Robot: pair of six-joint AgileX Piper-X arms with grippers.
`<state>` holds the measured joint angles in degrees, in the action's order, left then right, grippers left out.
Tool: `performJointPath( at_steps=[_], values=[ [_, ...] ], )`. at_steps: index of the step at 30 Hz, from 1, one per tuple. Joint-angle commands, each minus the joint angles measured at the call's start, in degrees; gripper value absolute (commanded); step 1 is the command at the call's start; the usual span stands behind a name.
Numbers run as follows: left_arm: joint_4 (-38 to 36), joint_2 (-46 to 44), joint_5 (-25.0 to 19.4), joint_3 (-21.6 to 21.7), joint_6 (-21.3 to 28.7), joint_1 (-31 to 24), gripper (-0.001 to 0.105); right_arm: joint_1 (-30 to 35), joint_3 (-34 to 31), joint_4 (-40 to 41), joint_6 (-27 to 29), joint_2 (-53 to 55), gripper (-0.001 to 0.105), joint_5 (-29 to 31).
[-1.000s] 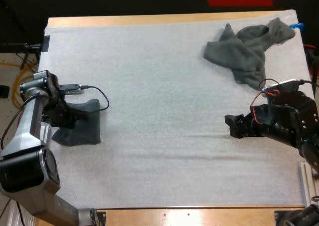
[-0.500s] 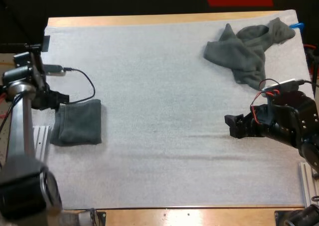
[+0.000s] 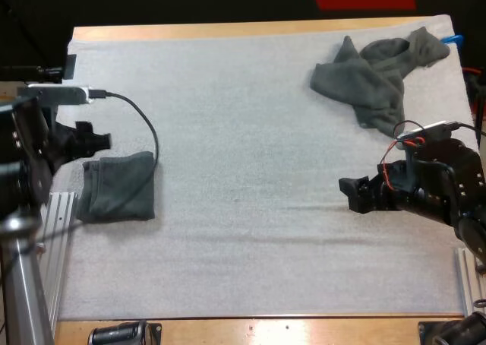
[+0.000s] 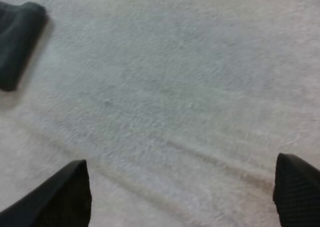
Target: Pick towel from pile fold and stack
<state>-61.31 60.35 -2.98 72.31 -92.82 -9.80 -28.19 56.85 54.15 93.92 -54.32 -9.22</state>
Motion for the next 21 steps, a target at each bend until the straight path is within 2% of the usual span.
performJointPath(
  at_steps=[1, 4, 9, 15, 21],
  values=[
    [-0.6, -2.4, 0.6, -0.7, -1.3, 1.7, 0.063, 0.1, 0.1, -0.3, 0.9, -0.4, 0.072, 1.6],
    [-0.6, -6.8, 1.1, -2.7, -1.3, 5.8, 0.063, 2.9, 0.1, -0.3, 1.0, -2.6, 0.072, 1.3],
    [-0.6, -13.2, 1.1, -6.9, -1.3, 10.7, 0.063, 12.2, 0.1, -0.3, 3.0, -4.2, 0.072, 1.1],
    [-0.6, -19.2, 1.1, -11.1, -1.3, 11.0, 0.063, 23.3, 0.1, 2.0, 6.5, -1.1, 0.072, 0.8],
    [-0.6, -25.0, 1.1, -12.5, -0.1, 11.0, 0.063, 29.9, 0.1, 5.6, 9.3, 6.7, 0.072, 1.9]
  ],
)
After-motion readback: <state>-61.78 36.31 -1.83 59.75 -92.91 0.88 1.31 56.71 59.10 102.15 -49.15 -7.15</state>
